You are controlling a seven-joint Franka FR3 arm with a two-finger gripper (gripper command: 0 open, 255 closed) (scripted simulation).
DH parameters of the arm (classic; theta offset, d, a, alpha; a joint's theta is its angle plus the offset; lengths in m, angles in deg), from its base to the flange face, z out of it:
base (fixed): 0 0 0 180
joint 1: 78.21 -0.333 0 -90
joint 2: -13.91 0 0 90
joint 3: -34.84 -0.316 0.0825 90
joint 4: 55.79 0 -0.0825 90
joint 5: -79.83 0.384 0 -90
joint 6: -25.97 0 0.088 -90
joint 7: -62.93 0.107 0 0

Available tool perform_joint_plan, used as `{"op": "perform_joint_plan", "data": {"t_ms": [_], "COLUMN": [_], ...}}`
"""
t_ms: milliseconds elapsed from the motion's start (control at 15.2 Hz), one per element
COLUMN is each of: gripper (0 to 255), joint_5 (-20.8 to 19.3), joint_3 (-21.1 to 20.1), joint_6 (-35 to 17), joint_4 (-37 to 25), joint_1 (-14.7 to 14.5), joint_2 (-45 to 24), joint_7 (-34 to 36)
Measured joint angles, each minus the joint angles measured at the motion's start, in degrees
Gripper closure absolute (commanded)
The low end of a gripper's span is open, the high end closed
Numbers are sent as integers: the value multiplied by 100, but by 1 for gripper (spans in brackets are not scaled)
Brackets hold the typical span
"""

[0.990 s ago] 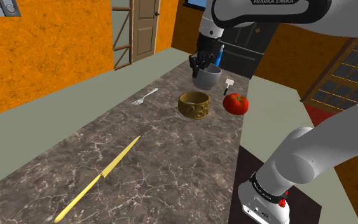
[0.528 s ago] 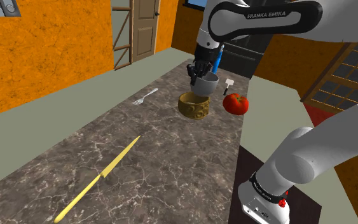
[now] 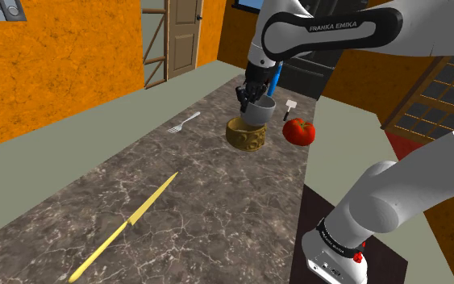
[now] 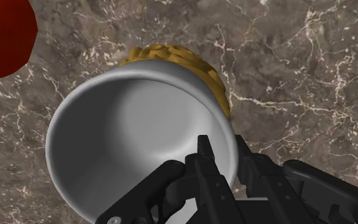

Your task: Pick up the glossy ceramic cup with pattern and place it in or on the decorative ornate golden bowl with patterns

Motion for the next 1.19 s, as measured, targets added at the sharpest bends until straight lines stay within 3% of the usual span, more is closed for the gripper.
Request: {"op": "perform_joint_plan", "data": {"t_ms": [66,132,528,858,1188], "gripper": [255,0,0,0,0], "joint_5": [0,0,0,11,10], "joint_3": [0,0,0,1,-3], "joint_6": [-1,-1,-4,661,732], "joint_4": [0,1,-1,-560,-638], "joint_1": [0,0,0,-4,-5], "joint_2": [0,0,1,117,100], "joint_7": [0,0,0,-10,-7]}}
